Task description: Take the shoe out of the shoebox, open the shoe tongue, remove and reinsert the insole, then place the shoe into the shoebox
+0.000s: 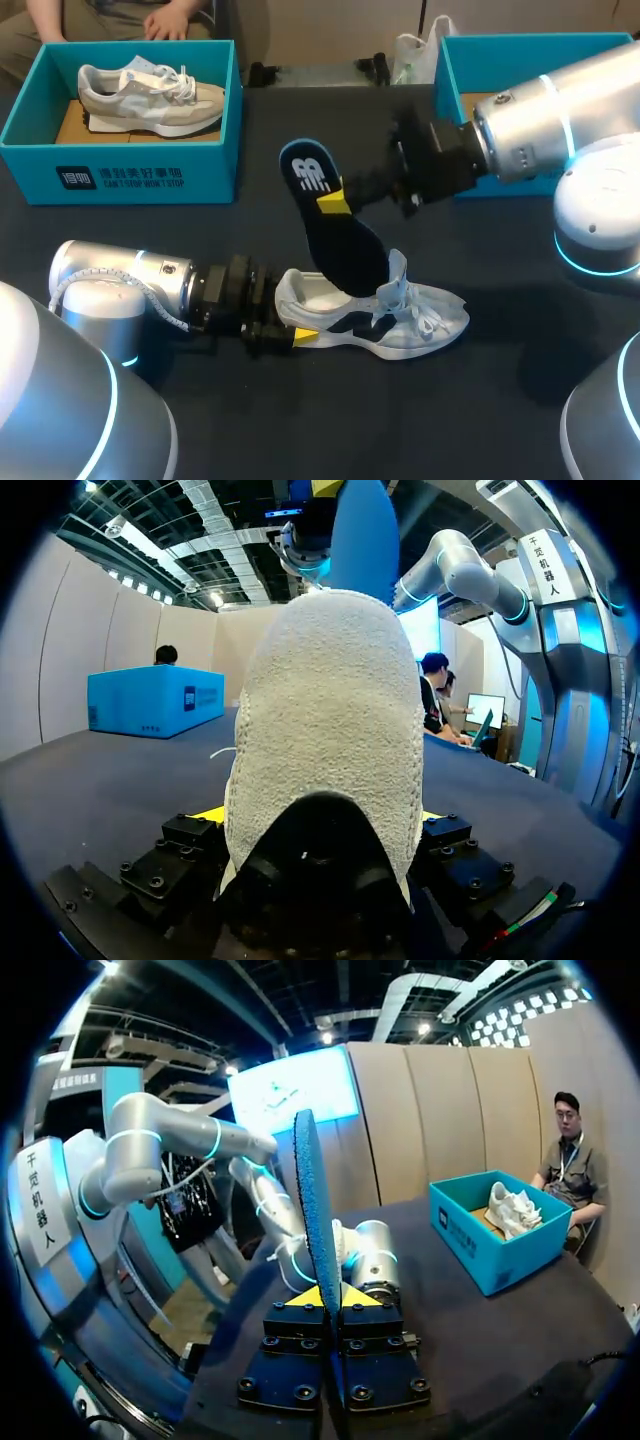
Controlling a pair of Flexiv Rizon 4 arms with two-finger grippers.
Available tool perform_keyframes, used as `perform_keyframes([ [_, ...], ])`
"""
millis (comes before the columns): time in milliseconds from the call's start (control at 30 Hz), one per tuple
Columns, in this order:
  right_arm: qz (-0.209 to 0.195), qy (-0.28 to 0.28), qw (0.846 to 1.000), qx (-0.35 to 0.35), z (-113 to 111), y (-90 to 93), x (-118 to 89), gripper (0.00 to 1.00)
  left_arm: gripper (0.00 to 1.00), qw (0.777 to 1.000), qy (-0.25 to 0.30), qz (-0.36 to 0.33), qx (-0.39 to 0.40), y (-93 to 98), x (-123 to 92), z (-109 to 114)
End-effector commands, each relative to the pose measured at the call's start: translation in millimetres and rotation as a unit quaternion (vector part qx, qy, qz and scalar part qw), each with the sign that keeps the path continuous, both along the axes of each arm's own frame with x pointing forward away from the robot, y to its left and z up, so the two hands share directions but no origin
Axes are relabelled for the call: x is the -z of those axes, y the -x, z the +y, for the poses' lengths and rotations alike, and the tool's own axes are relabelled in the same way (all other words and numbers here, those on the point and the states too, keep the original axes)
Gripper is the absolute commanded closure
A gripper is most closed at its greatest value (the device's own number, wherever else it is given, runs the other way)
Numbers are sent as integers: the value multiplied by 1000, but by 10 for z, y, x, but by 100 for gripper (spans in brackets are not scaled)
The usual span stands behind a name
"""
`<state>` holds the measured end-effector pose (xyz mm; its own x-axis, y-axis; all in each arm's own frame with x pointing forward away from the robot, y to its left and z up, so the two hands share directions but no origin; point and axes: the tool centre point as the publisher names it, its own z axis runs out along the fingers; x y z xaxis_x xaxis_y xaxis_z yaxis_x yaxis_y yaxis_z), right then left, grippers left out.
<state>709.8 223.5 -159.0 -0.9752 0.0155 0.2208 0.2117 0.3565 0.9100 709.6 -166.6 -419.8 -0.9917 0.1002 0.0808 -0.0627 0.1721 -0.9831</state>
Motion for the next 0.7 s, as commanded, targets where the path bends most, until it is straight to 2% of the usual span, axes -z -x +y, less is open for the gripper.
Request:
perform_keyframes([
  [33, 1, 3, 1000, 8, -18, -9, -112, 100, 100, 1000, 0, 0, 0, 1, 0, -10],
  [133, -3, -10, 1000, 17, -52, 4, -214, 100, 100, 1000, 0, 0, 0, 1, 0, -10],
  [300, 12, -23, 999, 25, -128, 105, -325, 100, 100, 1000, 0, 0, 0, 1, 0, -10],
  [333, 16, -44, 998, 29, -172, 143, -354, 100, 100, 1000, 0, 0, 0, 1, 0, -10],
  [367, 35, -41, 997, 53, -207, 171, -372, 100, 100, 1000, 0, 0, 0, 1, 0, -10],
  [700, 35, -41, 997, 53, -207, 171, -372, 100, 100, 1000, 0, 0, 0, 1, 0, -10],
])
